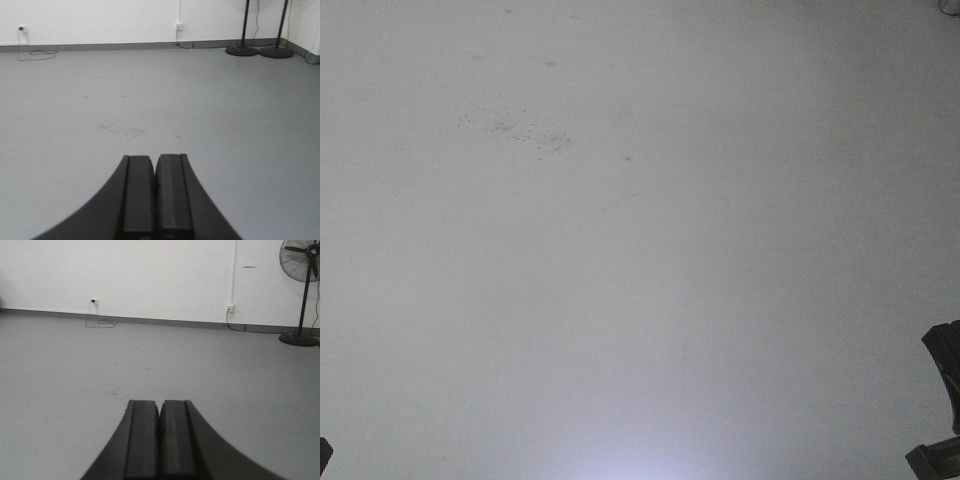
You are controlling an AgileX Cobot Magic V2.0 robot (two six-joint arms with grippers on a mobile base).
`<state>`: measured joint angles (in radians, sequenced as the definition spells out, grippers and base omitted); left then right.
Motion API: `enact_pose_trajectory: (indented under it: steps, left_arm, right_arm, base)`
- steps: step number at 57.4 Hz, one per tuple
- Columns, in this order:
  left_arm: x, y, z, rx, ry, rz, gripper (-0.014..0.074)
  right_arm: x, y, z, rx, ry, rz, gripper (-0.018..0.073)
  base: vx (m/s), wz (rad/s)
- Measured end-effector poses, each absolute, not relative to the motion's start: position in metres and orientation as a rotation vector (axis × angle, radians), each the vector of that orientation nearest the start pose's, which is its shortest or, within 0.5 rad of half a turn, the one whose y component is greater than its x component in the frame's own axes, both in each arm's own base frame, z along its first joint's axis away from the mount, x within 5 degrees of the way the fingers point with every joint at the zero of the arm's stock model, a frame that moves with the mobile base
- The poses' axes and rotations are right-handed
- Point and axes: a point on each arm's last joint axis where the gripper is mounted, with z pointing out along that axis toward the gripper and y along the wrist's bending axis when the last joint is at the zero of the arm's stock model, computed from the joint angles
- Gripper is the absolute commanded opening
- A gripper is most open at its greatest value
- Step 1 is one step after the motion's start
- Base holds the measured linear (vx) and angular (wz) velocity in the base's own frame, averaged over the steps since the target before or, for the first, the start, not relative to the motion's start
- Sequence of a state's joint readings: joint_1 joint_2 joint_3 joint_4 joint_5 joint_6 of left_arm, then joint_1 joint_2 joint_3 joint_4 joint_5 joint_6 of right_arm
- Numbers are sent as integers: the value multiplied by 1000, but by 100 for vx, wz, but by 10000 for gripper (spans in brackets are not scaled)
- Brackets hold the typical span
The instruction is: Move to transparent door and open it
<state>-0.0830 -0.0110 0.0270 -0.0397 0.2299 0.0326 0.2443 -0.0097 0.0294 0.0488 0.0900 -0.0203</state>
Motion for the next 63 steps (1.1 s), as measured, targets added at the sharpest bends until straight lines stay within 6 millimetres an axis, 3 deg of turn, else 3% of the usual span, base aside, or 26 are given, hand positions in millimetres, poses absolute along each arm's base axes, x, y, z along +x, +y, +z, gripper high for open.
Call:
enact_pose_trajectory:
  steps: [21, 63]
  left_arm:
    - [55, -5, 184, 73, 1728, -73, 4]
    - [55, -5, 184, 73, 1728, -73, 4]
  right_arm:
    - [55, 14, 196, -176, 1588, 216, -5]
    - [55, 14, 196, -176, 1588, 216, -5]
  base:
    - [30, 45]
    - [43, 70]
